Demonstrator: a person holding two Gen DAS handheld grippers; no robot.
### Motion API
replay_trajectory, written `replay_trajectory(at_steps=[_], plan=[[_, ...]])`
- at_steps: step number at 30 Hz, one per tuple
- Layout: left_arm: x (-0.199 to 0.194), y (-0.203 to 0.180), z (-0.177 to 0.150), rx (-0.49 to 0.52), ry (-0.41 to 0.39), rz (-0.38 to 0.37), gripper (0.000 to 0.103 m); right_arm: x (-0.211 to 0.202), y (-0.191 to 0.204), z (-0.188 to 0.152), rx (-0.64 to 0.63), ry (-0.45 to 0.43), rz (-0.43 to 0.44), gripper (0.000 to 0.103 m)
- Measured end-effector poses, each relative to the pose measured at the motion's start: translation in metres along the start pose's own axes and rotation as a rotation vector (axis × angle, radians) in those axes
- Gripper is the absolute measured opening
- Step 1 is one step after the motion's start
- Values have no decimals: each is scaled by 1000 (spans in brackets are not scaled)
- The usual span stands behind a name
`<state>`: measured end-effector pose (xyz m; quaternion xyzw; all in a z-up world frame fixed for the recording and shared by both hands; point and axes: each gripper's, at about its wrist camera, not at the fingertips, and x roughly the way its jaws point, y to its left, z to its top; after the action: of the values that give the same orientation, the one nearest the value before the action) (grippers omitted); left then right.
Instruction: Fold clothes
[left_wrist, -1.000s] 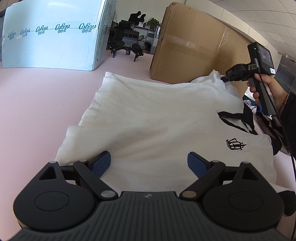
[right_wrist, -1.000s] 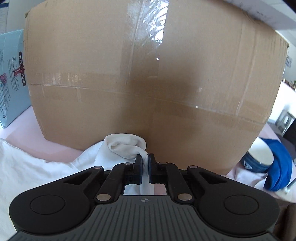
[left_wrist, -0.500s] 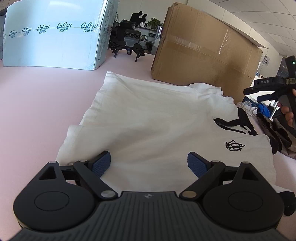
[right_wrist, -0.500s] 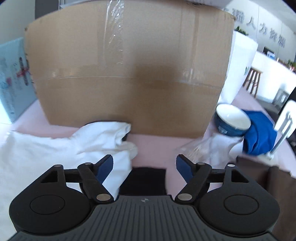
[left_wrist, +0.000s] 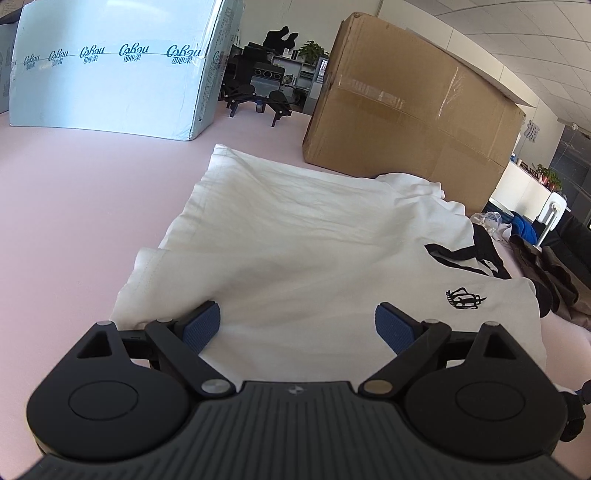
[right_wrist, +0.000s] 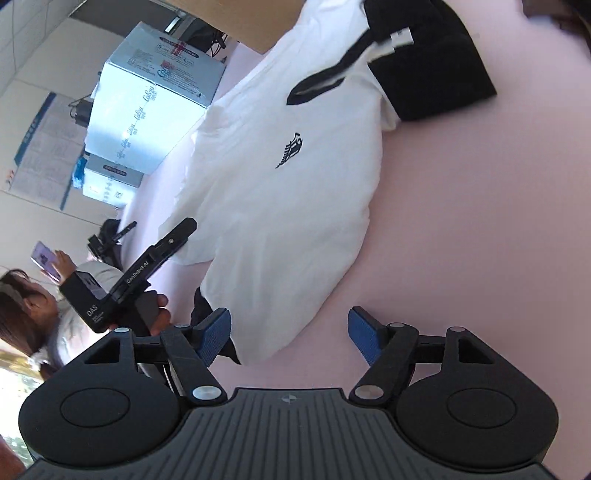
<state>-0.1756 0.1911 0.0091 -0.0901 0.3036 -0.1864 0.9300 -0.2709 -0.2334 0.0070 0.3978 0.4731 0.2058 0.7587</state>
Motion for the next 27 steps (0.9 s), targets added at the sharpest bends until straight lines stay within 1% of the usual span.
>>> replay_trajectory(at_steps=[2, 3, 4, 5, 6, 8, 9, 10, 12, 15, 16, 17, 18, 19, 20, 21, 23, 26, 27], plan=[[0, -1, -1, 6, -1, 5, 91, 6, -6, 3, 61, -31, 56, 68], [0, -3, -1, 14, 0, 11, 91, 11, -7, 3, 86, -49, 73, 44], [0, -4, -2, 22, 1, 16, 91, 14, -7, 4, 88, -57, 59, 13], [0, -5, -2, 26, 1, 20, 91, 20, -4, 4, 73, -46, 20, 7], [0, -5, -2, 31, 2, 24, 91, 24, -1, 2, 45, -34, -10, 5], [0, -5, -3, 32, 1, 25, 91, 23, 8, -3, -16, -51, -25, 5], [0, -5, -3, 31, 1, 25, 91, 18, 16, -5, -56, -60, -26, 5], [0, -5, -2, 30, 1, 25, 91, 15, 21, -6, -70, -72, -19, 5], [0, -5, -2, 33, 1, 28, 91, -4, 34, -8, -88, -120, 15, 3], [1, -6, -3, 41, 2, 34, 91, -27, 50, -9, -153, -223, 21, 3], [1, -6, -3, 40, 2, 33, 91, -31, 51, -9, -168, -245, 16, 3], [1, -6, -3, 37, 1, 31, 91, -38, 55, -8, -199, -280, -20, 4], [0, -5, -3, 34, 0, 29, 91, -38, 55, -8, -215, -279, -59, 8], [0, -5, -3, 32, -1, 28, 91, -34, 55, -9, -235, -249, -99, 27], [0, -5, -3, 31, -1, 27, 91, -25, 53, -12, -265, -205, -140, 38], [0, -5, -3, 31, -1, 27, 91, -17, 58, -21, -336, -189, -183, 43], [1, -6, -3, 34, 0, 29, 91, -2, 73, -55, -601, -204, -311, 43], [1, -7, -3, 41, 2, 33, 91, 13, 96, -99, -956, -195, -392, 42], [1, -7, -3, 42, 1, 33, 91, 16, 100, -106, -1008, -159, -366, 41]])
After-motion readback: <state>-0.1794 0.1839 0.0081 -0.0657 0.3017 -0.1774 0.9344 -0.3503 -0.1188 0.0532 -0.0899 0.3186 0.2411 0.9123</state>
